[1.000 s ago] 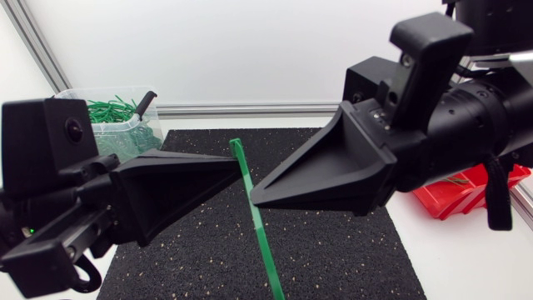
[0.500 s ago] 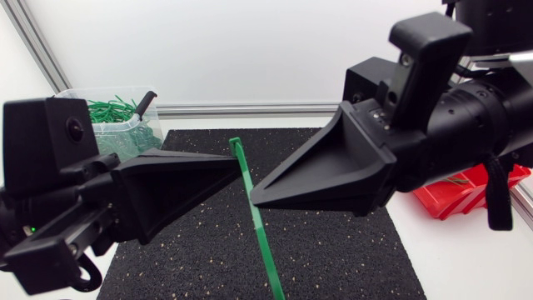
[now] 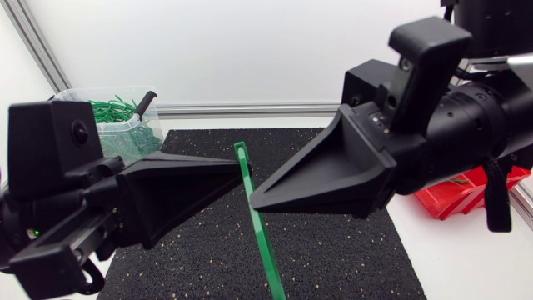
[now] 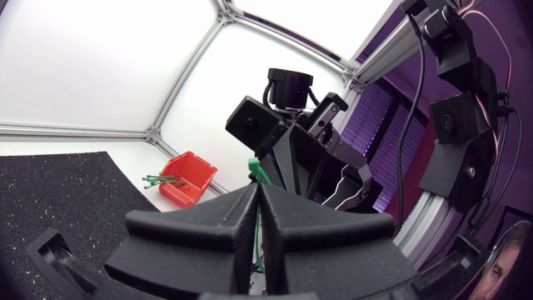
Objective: Take a green cable tie from the red box, thread the tail through the head to close it, then place it in the transparent bin on the left.
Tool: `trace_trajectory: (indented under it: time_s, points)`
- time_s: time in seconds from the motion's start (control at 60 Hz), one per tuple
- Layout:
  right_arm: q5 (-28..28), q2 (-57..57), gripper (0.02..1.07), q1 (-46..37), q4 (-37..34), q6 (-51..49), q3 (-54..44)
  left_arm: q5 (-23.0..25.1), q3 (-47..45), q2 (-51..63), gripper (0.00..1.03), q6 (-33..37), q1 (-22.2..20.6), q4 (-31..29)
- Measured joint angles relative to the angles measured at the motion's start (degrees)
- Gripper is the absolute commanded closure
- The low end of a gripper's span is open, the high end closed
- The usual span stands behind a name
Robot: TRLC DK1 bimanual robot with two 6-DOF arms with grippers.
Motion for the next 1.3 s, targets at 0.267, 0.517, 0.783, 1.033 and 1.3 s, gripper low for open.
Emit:
trace_trajectory:
  time_s: [0.267, 0.517, 0.783, 1.033, 1.3]
  points:
    - [-0.7, -1.4, 1.01, -0.4, 1.4, 0.2, -0.8, -3.2, 0.0, -0.2, 1.0, 1.6, -3.0, -0.2]
    - [-0.6, -2.5, 1.01, -1.9, 2.7, 0.9, -0.9, -4.6, -0.1, -0.5, 1.0, 4.2, -6.1, -1.5]
    - [-0.6, -1.6, 1.01, -1.9, 2.3, 1.3, -0.9, -9.1, -0.9, -1.6, 1.0, 8.7, -9.0, -2.4]
    - [-1.2, 0.4, 1.01, -2.2, -0.3, 1.3, -0.8, -15.1, -2.6, -2.4, 1.0, 14.4, -12.8, -3.1]
    - [-1.2, 0.1, 0.58, -2.6, -0.5, 1.3, -0.8, -16.1, -2.7, -2.4, 1.0, 18.8, -13.1, -3.3]
